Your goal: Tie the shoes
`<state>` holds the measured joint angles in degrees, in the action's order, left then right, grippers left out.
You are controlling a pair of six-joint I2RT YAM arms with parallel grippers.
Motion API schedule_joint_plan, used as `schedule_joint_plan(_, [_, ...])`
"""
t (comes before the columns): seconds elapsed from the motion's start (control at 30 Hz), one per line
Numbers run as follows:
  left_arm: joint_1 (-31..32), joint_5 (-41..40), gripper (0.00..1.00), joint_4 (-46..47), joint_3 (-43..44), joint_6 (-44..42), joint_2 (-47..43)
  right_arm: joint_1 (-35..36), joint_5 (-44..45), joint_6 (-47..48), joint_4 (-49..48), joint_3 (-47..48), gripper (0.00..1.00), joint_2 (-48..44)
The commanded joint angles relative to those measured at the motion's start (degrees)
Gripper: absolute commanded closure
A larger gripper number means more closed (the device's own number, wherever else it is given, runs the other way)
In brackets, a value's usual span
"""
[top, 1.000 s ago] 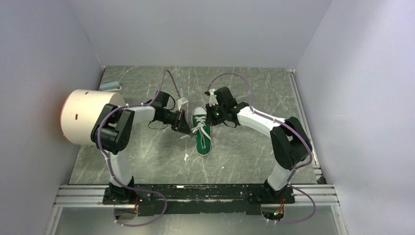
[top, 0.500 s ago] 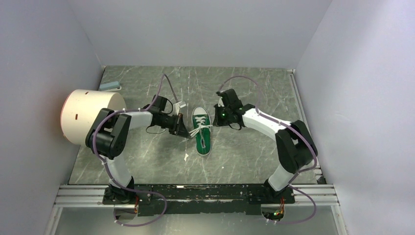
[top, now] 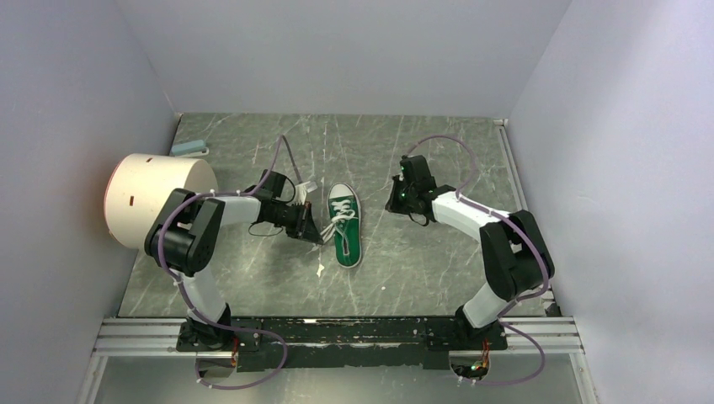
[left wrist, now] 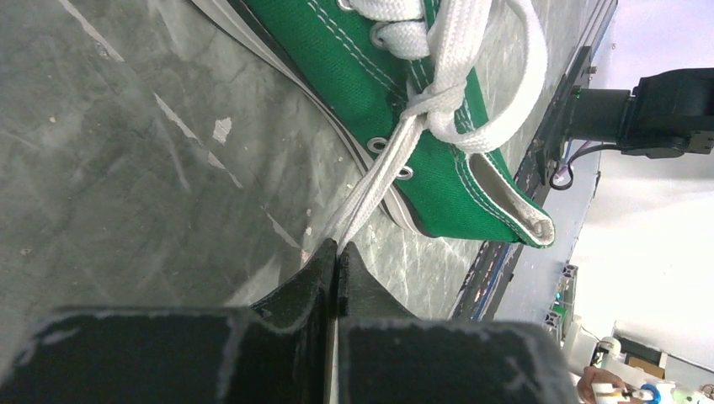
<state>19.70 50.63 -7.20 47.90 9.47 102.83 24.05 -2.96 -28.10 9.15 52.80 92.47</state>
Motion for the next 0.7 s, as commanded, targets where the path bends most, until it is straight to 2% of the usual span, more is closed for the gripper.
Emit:
schedule_joint_plan(0.0, [-0.28,1.16,0.95,-0.22,-1.19,0.84,-1.07,-1.26,-7.34,1.76,-5.22,-0.34,1.0,1.15])
schedule_joint_plan(0.03, [-0.28,1.66,0.95,0.19,-0.9,1.05,-0.84,-2.11,-14.5,4.61,-6.68,-0.27,1.0,1.9])
schedule_joint_plan(0.07, [-0.28,1.82,0.95,-0.05,-0.23,0.96,-0.58,-2.93,-22.26,6.47,-6.25,0.75,0.95,3.51])
schedule_joint_plan(0.13, [-0.28,1.87,0.95,-0.93,1.23,0.46,0.06,-4.98,-32.55,5.5,-9.34,1.43,0.78,5.26])
schedule_joint_plan(0.27, [-0.26,2.56,0.95,-2.5,2.88,-0.7,1.08,-5.45,-40.46,-5.46,-14.05,3.33,0.47,9.3])
schedule_joint_plan(0.33, [-0.28,2.8,0.95,-3.45,3.38,-1.39,1.38,-4.8,-42.58,-11.94,-13.64,4.11,0.38,11.48])
schedule_joint_plan(0.43, [-0.28,2.94,0.95,-3.88,3.69,-1.82,1.5,-4.13,-41.31,-21.72,-16.05,1.7,0.36,10.83])
schedule_joint_plan(0.5, [-0.28,3.19,0.95,-3.68,3.77,-1.7,1.58,-3.81,-39.96,-27.01,-17.81,-0.12,0.39,10.21])
schedule_joint_plan(0.67, [-0.19,3.97,0.95,-3.26,4.25,-1.35,1.96,-3.61,-37.63,-30.02,-17.58,0.1,0.5,12.5])
